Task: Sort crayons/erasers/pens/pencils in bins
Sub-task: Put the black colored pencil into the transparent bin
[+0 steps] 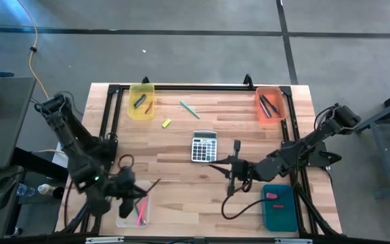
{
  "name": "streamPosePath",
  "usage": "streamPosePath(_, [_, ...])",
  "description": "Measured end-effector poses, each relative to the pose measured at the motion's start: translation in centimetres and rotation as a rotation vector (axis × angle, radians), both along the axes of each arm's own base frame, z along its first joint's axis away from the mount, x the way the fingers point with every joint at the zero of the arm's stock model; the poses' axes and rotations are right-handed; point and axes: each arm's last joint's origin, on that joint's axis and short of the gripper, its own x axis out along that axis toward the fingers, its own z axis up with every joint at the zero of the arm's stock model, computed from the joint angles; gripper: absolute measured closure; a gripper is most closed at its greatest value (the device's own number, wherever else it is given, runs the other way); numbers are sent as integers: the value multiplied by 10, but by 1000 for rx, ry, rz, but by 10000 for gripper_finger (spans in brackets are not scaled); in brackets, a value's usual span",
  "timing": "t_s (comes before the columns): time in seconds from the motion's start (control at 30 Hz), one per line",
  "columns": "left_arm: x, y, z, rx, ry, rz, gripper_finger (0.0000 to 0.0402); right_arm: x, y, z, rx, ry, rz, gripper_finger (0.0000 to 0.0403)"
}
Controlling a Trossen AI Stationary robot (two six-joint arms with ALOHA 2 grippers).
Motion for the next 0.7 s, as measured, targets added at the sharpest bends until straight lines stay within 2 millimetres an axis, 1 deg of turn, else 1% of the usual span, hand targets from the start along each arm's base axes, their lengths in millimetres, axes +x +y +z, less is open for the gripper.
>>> streamPosePath(0.03, [-6, -4, -2, -19, 16, 24, 401, 0, 0, -1, -1, 7, -1, 387])
streamPosePath(0.1, [-17, -12, -10, -57, 54, 67, 402, 0, 0, -2, 0, 12, -13, 397])
streamPosePath(0.17, [-25, -20, -19, -84, 89, 106, 401, 0, -1, -2, 1, 17, -16, 390])
streamPosePath(0.27, [-34, -32, -37, -78, 159, 149, 401, 0, -1, -3, -4, 25, -16, 384])
streamPosePath(0.4, [-42, -45, -58, -91, 201, 222, 401, 0, -1, -4, -8, 31, -16, 390])
streamPosePath(0.5, [-46, -52, -70, -120, 232, 271, 401, 0, -1, -4, -9, 32, -16, 399])
streamPosePath(0.7, [-50, -56, -78, -155, 279, 327, 401, 0, -1, -4, -10, 34, -16, 401])
